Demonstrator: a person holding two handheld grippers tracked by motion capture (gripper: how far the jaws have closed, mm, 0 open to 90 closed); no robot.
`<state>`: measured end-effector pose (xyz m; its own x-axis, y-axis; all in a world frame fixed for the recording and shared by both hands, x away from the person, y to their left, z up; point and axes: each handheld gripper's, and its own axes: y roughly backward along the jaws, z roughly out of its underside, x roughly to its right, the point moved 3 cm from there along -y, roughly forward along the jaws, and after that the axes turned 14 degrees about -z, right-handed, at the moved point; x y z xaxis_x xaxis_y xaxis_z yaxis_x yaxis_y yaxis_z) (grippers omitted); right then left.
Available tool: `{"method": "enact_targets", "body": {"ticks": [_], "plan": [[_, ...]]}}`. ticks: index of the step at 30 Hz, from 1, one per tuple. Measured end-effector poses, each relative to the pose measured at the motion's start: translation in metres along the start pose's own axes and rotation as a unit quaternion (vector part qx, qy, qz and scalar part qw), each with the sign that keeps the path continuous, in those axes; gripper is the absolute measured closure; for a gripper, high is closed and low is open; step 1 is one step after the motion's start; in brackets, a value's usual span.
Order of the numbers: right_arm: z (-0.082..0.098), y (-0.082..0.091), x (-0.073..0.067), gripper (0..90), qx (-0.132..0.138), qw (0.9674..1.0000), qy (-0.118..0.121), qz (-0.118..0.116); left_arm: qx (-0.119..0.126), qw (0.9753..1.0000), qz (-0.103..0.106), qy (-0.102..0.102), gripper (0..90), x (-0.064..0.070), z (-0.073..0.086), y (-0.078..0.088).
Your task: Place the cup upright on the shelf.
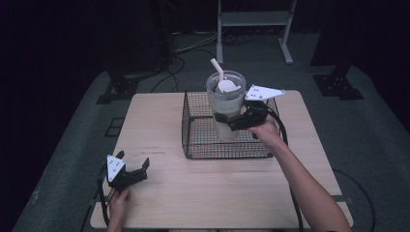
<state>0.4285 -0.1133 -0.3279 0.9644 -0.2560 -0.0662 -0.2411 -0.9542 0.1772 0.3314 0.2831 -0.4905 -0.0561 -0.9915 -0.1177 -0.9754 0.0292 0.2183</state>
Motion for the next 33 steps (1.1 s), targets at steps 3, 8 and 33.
{"method": "enact_targets", "body": {"ticks": [3,8,33], "plan": [[-0.001,-0.006,0.007,8.5,-0.003,1.0,-0.002,-0.002,-0.001,1.0,0.0,-0.001,0.0,0.0,0.0,0.0],[-0.001,-0.013,0.017,8.4,-0.004,1.0,-0.008,-0.002,-0.002,1.0,0.001,-0.003,0.0,0.0,0.0,0.0],[0.004,-0.047,0.056,8.4,-0.026,0.9994,-0.009,-0.019,0.0,1.0,0.003,0.0,0.0,0.0,0.0,0.001]]}}
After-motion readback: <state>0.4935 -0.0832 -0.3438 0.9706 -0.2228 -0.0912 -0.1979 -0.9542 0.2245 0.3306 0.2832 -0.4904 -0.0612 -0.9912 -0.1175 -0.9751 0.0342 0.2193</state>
